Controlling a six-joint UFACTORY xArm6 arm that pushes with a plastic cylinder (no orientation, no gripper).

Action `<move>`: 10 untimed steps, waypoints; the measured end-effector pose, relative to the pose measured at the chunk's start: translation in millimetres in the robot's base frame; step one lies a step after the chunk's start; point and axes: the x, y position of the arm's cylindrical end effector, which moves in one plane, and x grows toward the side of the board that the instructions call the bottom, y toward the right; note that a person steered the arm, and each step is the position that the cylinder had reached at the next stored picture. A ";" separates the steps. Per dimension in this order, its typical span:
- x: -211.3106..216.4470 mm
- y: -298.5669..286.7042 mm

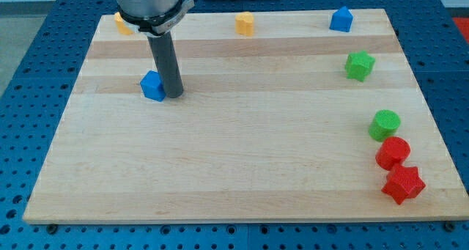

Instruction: Move green star to the diagonal bottom left of the blue triangle

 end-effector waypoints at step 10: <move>23.9 81.8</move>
